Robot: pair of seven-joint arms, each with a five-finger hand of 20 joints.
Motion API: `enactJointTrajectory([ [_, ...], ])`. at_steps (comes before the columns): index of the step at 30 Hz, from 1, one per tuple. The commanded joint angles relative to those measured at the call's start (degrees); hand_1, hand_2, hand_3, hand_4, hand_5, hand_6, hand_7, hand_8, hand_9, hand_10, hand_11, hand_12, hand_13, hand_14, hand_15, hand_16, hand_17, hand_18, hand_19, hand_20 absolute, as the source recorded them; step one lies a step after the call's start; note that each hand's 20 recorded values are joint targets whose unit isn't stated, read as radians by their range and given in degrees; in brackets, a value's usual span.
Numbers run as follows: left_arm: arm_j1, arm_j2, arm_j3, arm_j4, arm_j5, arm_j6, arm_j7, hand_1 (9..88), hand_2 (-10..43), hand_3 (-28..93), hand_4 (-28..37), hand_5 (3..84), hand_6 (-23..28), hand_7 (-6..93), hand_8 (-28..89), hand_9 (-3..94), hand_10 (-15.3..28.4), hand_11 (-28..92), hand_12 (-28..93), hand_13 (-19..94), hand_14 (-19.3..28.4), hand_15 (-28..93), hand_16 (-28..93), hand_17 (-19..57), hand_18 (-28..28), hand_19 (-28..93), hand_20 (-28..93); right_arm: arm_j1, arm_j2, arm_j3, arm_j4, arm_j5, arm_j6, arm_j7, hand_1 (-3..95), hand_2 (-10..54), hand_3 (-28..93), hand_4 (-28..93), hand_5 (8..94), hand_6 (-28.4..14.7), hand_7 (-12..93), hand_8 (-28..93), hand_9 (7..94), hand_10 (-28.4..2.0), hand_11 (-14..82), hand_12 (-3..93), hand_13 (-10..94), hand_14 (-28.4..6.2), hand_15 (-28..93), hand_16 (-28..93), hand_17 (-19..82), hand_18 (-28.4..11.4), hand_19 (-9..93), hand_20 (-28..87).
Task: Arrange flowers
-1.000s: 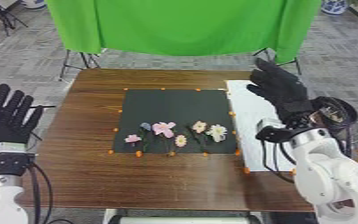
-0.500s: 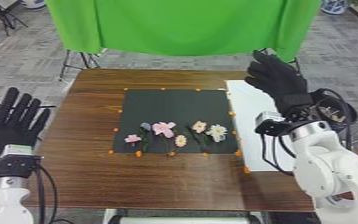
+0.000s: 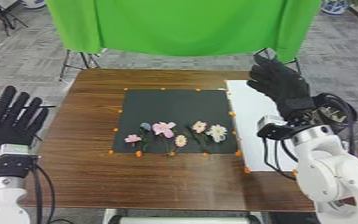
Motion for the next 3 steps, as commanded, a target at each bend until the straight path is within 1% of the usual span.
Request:
enactJointTrajectory([
  [1,1.2,-1.06,-0.83,-0.7,0.18,0.7,-1.03,22.7,12.4,70,-28.3,35.8,8.6,8.7,-9,27.5,14.7,11,7,20,15.6,24,-6,-7.7,13.2,32,6,-2.3,-0.6,2.2,-1.3,-0.2,-1.9,0.5,9.3,3.0,78,-26,42.5,-6.2,9,-9,38.1,-12.8,3.6,11.2,28,-12.7,8,11,14,-14.7,20,14],
  [3,1.1,-0.96,-0.94,-0.67,0.65,0.46,-1.37,22.7,12.4,70,-28.3,35.9,8.6,8.8,-9,27.6,14.7,11,7,20,15.7,25,-6,-7.7,13.3,33,6,-3.2,-1.2,3.5,-1.7,-0.1,-3.1,1.0,9.3,3.2,78,-26,43.1,-6.2,9,-10,38.6,-12.7,3.8,11.2,28,-12.7,8,11,14,-14.8,20,14],
])
